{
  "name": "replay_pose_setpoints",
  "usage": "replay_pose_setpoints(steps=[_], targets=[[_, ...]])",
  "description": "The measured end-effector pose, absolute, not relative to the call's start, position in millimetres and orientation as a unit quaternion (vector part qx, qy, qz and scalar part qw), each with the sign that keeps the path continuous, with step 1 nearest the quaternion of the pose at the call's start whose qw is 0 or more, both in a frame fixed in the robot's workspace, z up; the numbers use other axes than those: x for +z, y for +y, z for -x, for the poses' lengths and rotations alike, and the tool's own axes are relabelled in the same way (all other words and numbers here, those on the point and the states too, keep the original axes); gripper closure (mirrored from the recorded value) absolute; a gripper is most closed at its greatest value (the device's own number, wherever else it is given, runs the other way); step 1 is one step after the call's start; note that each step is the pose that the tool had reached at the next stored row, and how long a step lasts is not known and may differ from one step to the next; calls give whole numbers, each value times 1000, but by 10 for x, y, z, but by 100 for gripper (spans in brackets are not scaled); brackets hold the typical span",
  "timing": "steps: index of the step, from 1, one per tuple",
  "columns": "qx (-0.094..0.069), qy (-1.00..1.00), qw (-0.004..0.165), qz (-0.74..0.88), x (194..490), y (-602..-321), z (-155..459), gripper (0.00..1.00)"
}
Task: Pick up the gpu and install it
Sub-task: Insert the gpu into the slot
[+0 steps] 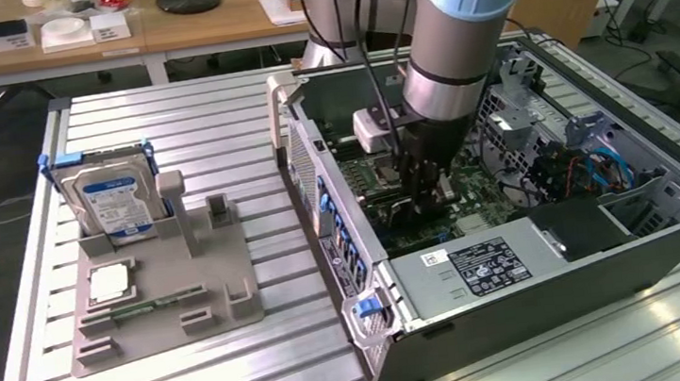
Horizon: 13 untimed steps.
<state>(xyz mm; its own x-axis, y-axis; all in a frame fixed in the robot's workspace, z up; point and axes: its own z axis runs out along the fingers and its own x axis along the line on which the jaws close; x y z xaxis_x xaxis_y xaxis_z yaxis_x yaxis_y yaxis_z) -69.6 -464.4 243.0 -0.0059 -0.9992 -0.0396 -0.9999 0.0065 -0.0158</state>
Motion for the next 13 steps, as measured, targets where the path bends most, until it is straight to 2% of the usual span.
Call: replay_pose_setpoints(steps=[8, 13], targets=[[7, 709, 21, 705, 2784, -4643, 697, 65], [6, 709, 22, 705, 2799, -4643, 700, 67]])
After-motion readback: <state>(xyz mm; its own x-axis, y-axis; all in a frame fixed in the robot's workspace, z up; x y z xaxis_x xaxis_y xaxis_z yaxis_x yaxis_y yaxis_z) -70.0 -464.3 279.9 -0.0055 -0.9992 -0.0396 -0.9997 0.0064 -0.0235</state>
